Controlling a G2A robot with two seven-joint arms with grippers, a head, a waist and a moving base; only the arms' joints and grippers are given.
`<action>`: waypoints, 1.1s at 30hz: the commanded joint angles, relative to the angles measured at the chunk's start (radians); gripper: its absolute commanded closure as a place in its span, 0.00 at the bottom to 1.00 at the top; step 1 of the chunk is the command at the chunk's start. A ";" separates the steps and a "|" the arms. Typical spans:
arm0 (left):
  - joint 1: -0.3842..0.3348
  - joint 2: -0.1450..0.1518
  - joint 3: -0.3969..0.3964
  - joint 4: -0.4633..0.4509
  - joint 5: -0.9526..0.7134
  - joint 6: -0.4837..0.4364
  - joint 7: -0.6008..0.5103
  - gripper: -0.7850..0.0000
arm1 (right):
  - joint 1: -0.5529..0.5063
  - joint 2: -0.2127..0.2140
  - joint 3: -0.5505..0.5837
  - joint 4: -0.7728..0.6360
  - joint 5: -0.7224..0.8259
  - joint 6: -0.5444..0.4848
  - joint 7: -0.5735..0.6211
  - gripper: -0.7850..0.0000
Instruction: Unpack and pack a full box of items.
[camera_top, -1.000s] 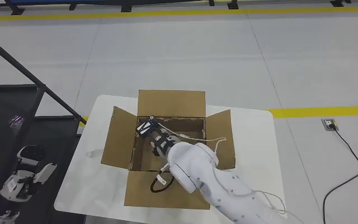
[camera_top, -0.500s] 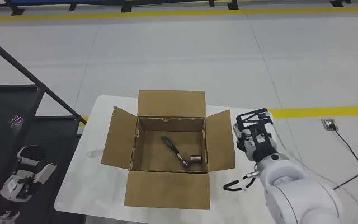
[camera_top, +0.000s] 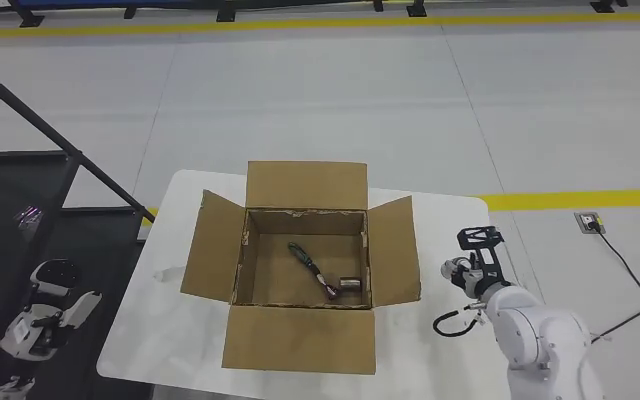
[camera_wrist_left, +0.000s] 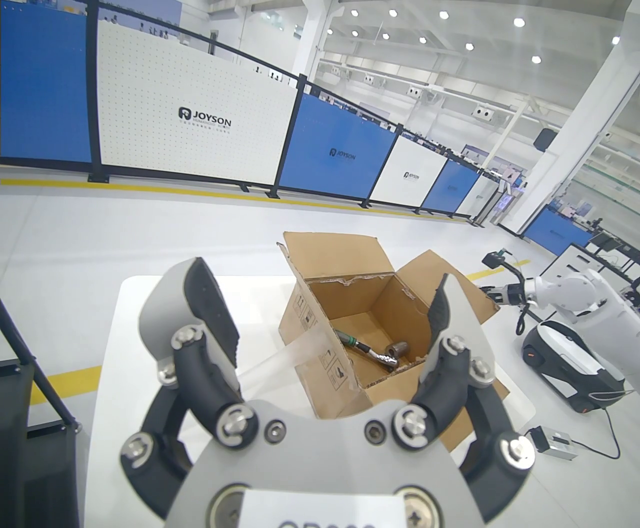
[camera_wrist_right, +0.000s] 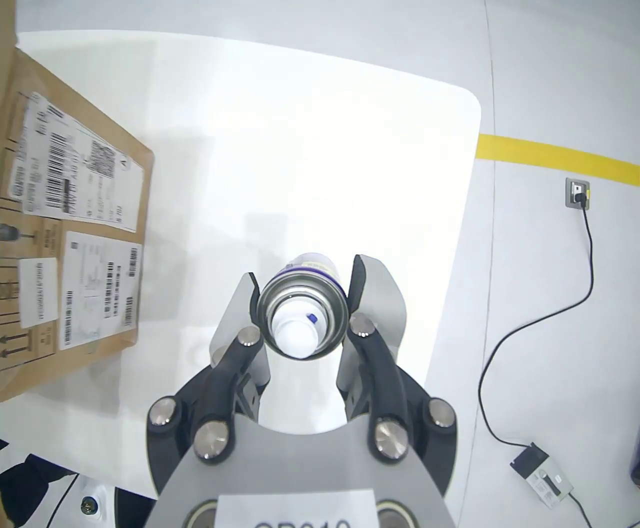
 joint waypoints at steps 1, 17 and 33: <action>0.000 0.000 0.000 0.000 0.000 0.000 0.000 0.00 | 0.008 0.003 -0.003 0.027 -0.040 0.011 -0.001 1.00; 0.000 0.000 0.000 0.000 0.000 0.000 0.000 0.00 | 0.079 0.007 -0.037 0.223 -0.010 0.042 -0.056 1.00; 0.000 0.000 0.000 0.000 0.000 0.000 0.000 0.00 | 0.040 0.017 -0.016 0.105 0.015 0.082 -0.082 0.00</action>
